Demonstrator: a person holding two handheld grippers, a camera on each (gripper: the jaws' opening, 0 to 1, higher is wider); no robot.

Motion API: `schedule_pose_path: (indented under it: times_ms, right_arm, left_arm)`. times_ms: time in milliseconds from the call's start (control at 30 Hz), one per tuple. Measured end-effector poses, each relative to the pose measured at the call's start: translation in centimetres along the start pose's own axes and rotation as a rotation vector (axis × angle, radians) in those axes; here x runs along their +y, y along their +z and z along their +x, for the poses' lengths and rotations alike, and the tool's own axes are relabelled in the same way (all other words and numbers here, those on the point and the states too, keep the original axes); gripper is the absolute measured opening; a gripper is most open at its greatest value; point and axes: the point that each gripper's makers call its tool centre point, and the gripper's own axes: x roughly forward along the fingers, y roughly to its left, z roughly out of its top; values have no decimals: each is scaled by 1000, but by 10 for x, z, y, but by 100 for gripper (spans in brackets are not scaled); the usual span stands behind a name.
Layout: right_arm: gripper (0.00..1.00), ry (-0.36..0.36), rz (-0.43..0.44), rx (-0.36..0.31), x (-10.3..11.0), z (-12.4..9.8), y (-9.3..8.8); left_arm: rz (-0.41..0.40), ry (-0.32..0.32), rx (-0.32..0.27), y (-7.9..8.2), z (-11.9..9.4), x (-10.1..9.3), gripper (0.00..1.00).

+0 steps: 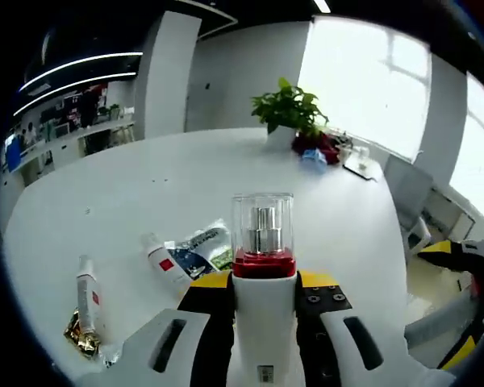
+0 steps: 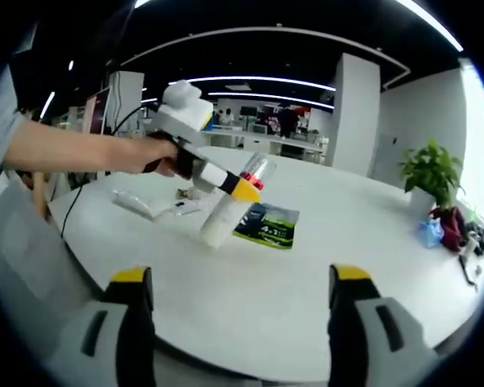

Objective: Arrange the skincare products in the storage area until every visible bottle or jar stands upright without overlapping.

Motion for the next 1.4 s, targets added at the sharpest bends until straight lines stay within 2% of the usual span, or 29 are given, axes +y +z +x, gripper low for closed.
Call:
schedule_pose_path:
  times_ms: [33, 100, 167, 300, 400, 433, 500, 667, 800, 1033, 1133, 1267, 1400]
  right_arm:
    - [90, 1, -1, 1, 0, 0, 0]
    - [90, 4, -2, 1, 0, 0, 0]
    - [90, 5, -2, 4, 1, 0, -1]
    - [92, 29, 8, 1, 3, 0, 0]
    - [95, 46, 104, -4, -2, 1, 0]
    - [96, 57, 170, -22, -5, 1, 2]
    - [94, 61, 242, -58, -13, 1, 7]
    - [93, 62, 277, -22, -30, 7, -3]
    - [90, 93, 331, -51, -35, 14, 6]
    - [83, 120, 286, -116, -44, 33, 36]
    - [76, 145, 274, -134, -46, 42, 49]
    - [60, 204, 241, -128, -40, 58, 59]
    - [53, 251, 241, -116, -35, 72, 65]
  left_arm:
    - [37, -26, -41, 6, 1, -6, 24]
    - [78, -34, -67, 9, 2, -10, 24]
    - [78, -22, -85, 9, 3, -11, 24]
    - [26, -32, -115, 10, 5, -11, 24]
    - [48, -40, -123, 8, 4, -15, 24]
    - [50, -39, -126, 8, 4, -15, 24]
    - [44, -46, -149, 8, 2, -17, 24]
    - [77, -81, -198, 7, -3, -27, 24]
    - [67, -92, -211, 3, -5, -28, 24]
    - [59, -137, -245, -1, -11, -32, 24]
    - [60, -153, -260, -1, -14, -33, 24]
    - [67, -175, -276, -3, -18, -37, 24]
    - [70, -189, -288, -3, -20, -38, 25]
